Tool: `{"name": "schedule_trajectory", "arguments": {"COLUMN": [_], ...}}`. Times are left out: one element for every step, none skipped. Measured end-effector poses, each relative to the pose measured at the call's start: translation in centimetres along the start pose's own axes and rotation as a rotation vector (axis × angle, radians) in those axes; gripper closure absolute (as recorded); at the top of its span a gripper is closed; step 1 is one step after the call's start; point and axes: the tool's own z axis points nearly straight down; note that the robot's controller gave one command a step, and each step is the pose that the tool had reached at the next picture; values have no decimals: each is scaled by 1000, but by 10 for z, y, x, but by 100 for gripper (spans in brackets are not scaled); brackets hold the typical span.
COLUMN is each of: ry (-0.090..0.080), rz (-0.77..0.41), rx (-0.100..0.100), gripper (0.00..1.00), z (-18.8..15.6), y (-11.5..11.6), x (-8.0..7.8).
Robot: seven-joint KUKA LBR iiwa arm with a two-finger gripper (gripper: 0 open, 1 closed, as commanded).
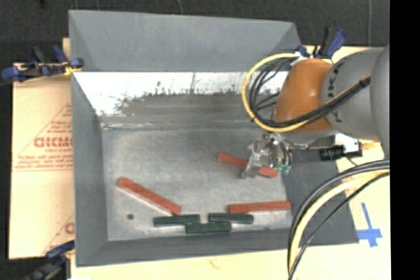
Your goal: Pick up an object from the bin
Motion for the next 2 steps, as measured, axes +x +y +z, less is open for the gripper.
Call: {"name": "schedule_trajectory", "arguments": {"ry": [0,0], "rz": [0,0], "rx": [0,0], "gripper": [100,100], "z": [0,0], "y": [0,0], "x": [0,0]}}
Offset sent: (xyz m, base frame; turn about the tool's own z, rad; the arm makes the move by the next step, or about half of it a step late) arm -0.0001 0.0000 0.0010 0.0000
